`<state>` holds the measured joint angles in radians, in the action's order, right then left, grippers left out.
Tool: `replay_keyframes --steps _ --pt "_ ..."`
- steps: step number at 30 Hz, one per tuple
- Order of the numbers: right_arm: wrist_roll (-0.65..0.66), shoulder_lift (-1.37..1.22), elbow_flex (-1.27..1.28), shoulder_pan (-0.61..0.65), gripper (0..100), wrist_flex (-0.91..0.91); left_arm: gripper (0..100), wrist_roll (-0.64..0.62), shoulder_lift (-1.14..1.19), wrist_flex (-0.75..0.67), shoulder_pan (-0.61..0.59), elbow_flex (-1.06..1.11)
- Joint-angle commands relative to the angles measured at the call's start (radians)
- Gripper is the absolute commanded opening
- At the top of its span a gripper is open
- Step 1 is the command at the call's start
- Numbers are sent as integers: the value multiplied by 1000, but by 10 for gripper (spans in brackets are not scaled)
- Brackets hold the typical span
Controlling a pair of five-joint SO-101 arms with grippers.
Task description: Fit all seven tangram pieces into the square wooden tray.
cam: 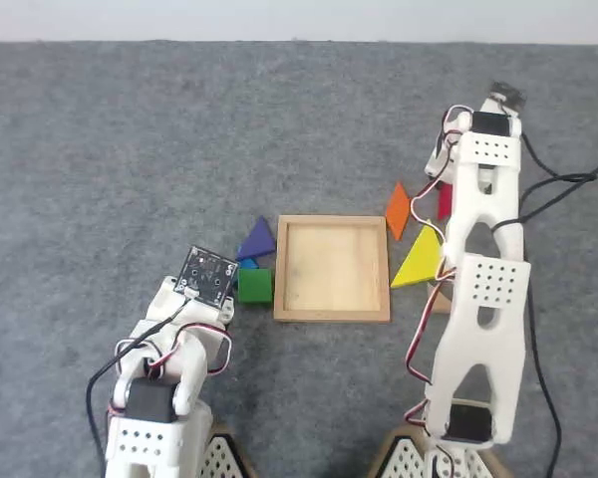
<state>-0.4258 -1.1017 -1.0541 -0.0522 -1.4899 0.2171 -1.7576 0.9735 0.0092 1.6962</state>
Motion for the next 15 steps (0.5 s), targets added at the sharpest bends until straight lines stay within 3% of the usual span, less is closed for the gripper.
replay_keyframes --steps 1,5,15 --pt "0 24 -23 -18 144 -47 51 -8 -14 6 -3 -8" --pt "78 64 -28 -27 144 -97 51 -8 -14 6 -3 -8" --pt "86 124 -28 -107 144 -205 51 -8 -14 6 -3 -8"
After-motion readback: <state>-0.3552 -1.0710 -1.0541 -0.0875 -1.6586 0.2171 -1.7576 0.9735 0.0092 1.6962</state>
